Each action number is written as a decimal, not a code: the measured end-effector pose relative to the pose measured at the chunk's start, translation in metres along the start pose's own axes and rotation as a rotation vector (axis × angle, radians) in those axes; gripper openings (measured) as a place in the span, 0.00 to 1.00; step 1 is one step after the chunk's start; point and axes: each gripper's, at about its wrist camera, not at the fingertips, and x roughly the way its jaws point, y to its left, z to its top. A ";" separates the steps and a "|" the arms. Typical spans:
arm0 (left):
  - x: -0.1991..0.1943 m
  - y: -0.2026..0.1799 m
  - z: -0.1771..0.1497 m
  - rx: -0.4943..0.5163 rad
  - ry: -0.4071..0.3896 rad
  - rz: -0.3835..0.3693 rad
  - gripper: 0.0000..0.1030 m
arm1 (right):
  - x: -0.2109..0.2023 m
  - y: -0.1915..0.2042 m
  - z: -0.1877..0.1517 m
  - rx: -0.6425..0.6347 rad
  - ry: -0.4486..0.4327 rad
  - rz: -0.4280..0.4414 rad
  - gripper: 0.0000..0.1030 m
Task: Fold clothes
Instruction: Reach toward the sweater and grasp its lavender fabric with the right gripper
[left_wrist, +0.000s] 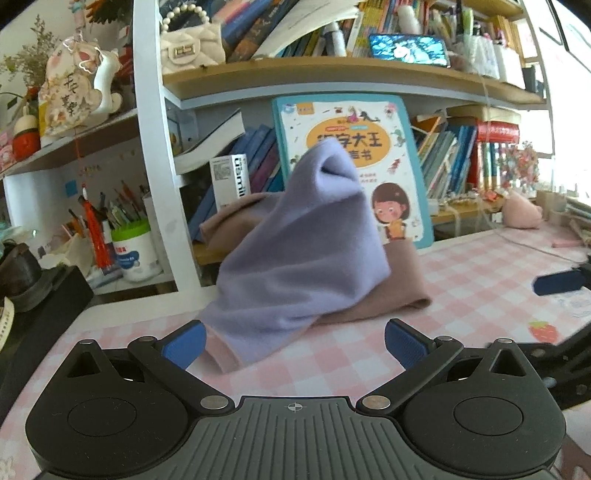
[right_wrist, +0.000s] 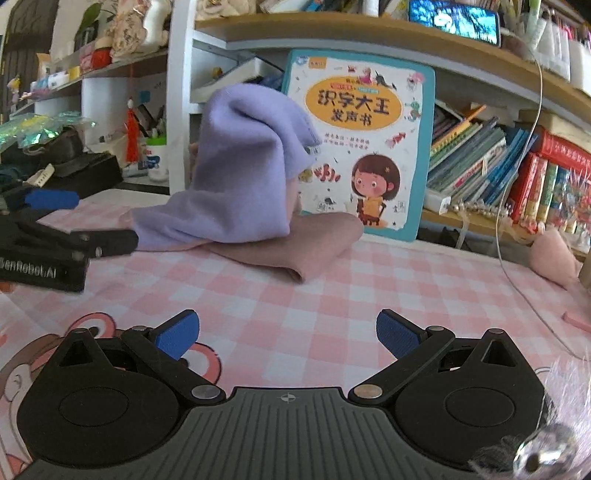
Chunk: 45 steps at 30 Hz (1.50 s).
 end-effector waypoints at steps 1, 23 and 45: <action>0.005 0.003 0.002 -0.001 0.002 0.002 1.00 | 0.003 -0.002 0.000 0.005 0.007 0.002 1.00; 0.037 0.048 0.004 -0.102 -0.004 -0.057 1.00 | 0.059 0.038 0.139 -0.194 -0.119 0.118 1.00; 0.023 0.053 0.006 -0.167 -0.060 -0.114 1.00 | 0.061 -0.014 0.118 0.034 0.100 0.015 0.14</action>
